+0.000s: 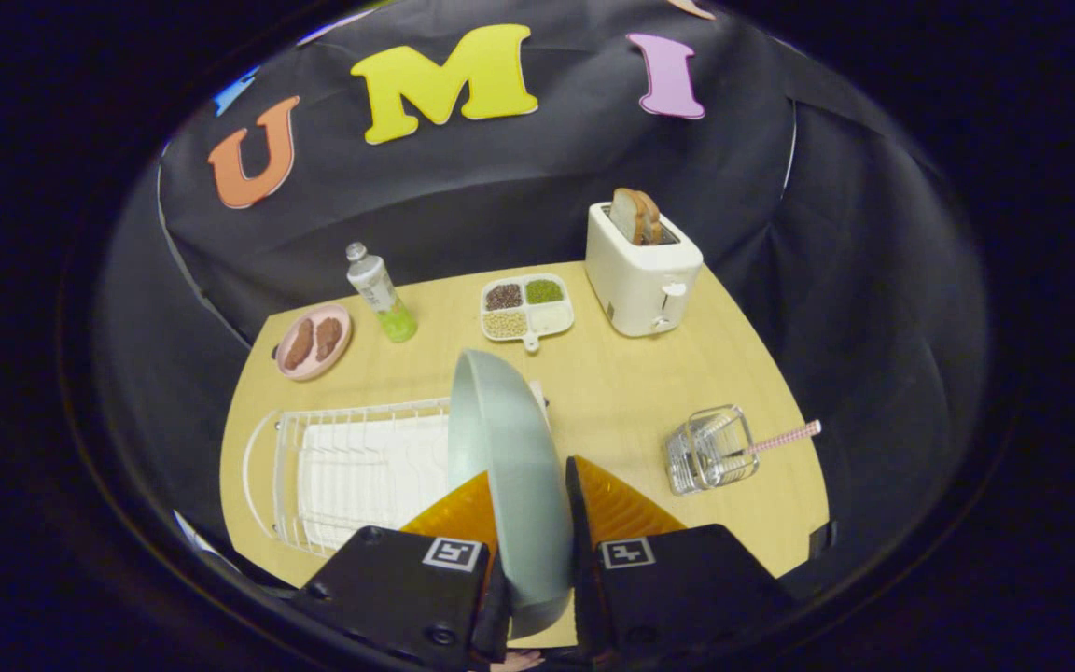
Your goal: Take the plate from the dish rack, then take the spoon from the basket and place it into the plate.
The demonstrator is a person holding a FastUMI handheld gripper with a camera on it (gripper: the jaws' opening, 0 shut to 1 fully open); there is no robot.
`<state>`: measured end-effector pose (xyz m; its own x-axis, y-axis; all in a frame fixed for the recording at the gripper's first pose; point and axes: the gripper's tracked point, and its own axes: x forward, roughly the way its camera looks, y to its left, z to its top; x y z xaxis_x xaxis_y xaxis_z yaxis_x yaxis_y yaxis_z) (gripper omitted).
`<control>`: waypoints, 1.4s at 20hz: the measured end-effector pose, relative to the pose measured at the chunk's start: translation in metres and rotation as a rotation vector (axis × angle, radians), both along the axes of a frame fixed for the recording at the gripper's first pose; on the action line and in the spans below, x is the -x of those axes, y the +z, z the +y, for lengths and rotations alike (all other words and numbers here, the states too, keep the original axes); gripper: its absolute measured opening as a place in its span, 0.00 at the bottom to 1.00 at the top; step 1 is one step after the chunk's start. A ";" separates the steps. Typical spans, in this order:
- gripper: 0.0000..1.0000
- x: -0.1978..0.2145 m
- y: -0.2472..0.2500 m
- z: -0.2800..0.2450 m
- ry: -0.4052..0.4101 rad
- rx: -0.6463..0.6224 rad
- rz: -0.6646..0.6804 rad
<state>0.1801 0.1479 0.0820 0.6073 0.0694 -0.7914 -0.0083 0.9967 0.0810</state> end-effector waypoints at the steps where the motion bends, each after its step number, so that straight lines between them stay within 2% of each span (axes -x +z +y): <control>1: 0.33 0.014 -0.005 -0.001 0.015 -0.030 0.000; 7: 0.33 0.099 -0.069 -0.014 0.041 -0.169 0.040; 11: 0.33 0.150 -0.121 0.002 0.064 -0.339 0.135; 14: 0.33 0.170 -0.154 0.011 0.055 -0.424 0.207; 20: 0.33 0.175 -0.192 0.024 0.017 -0.481 0.274; 24: 0.33 0.170 -0.200 0.036 0.020 -0.523 0.289; 26: 0.35 0.170 -0.204 0.041 0.024 -0.561 0.304; 28: 0.43 0.167 -0.207 0.040 0.016 -0.576 0.311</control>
